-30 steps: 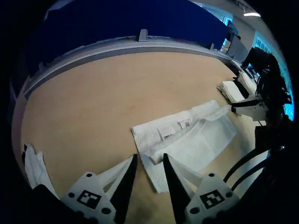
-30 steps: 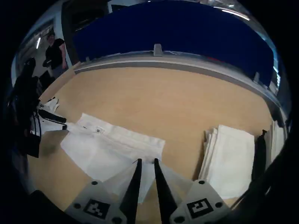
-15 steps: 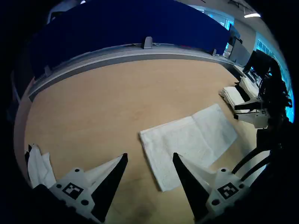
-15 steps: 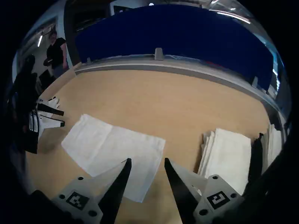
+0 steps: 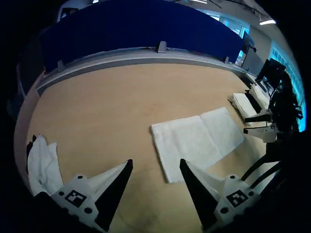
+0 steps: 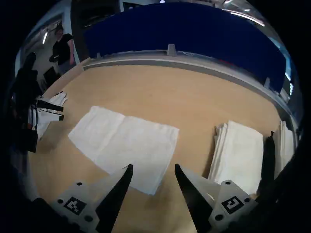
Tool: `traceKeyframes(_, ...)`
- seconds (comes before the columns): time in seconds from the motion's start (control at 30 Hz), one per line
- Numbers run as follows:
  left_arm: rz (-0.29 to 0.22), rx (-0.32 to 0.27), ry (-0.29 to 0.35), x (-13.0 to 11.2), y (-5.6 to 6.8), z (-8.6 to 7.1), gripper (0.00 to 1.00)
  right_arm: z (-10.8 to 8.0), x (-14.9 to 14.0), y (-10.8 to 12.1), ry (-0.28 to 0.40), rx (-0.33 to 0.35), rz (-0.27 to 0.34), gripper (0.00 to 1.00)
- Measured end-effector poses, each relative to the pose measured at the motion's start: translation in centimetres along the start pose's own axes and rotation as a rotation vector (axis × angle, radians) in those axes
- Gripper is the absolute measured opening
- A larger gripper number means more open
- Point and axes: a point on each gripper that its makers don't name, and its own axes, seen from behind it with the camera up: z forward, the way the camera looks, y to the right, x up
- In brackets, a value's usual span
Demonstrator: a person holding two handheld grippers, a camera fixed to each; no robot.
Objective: Fold towel
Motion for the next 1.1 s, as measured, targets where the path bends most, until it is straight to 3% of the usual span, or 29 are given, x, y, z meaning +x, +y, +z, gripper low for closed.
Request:
traceKeyframes(0.4, -0.065, 0.059, 0.014, -3.8, -0.9, -4.1, 0.90, -1.1, -3.2, -0.7, -0.040, 0.007, -0.033, 0.83)
traceKeyframes(0.87, -0.086, 0.076, 0.028, -4.4, -1.2, -5.2, 0.89, -1.0, -4.4, -0.7, -0.075, 0.025, -0.064, 0.83)
traceKeyframes(1.1, -0.102, 0.132, 0.056, -4.7, -2.4, -6.5, 0.89, -0.6, -5.2, -1.0, -0.114, 0.076, -0.115, 0.80)
